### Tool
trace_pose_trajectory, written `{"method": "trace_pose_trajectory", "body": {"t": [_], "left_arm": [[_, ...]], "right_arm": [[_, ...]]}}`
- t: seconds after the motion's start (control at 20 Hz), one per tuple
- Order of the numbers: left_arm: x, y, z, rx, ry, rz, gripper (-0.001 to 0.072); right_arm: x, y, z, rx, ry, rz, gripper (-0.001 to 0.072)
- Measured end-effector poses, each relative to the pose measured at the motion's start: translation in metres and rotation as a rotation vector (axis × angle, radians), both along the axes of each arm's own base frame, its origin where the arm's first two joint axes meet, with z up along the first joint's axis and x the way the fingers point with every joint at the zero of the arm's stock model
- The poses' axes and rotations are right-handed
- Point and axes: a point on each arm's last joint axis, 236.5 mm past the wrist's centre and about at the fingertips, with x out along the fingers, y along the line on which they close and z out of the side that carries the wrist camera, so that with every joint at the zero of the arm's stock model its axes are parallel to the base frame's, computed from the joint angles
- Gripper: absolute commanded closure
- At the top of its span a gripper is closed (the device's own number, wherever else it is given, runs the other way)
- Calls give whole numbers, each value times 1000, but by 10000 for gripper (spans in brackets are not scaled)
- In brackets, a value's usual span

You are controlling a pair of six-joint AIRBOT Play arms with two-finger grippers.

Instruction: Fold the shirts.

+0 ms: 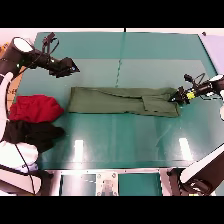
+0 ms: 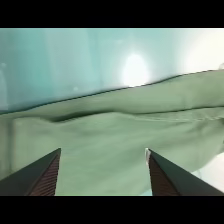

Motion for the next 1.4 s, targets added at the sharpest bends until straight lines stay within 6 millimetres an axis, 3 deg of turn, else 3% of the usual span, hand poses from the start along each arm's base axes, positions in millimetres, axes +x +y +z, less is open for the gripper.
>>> {"method": "trace_pose_trajectory", "body": {"t": [0.05,0.1,0.25,0.35,0.45,0.7,0.9,1.1,1.3,1.4], "left_arm": [[-1,-2,1,-12,5,-4,605],[-2,-6,3,-24,2,-12,687],[-9,-32,6,-47,-7,-70,687],[-14,-68,1,-53,-20,-121,687],[-22,-118,-14,-59,-31,-184,687],[-59,-254,-82,-112,-10,-286,686],[-78,-321,-116,-202,31,-267,687],[-89,-352,-135,-258,85,-232,687],[-88,-361,-139,-284,102,-195,687],[-83,-355,-131,-298,110,-193,688]], "right_arm": [[3,2,2,-5,-4,3,696],[6,1,4,-16,-12,5,696],[21,-5,37,-51,-79,9,697],[29,-4,73,-73,-128,14,696],[30,1,112,-99,-175,19,696],[15,31,203,-138,-305,64,695],[3,59,256,-118,-413,92,696],[-2,76,269,-96,-442,114,696],[-2,91,264,-64,-435,127,695],[-2,98,257,-48,-420,127,695]]}}
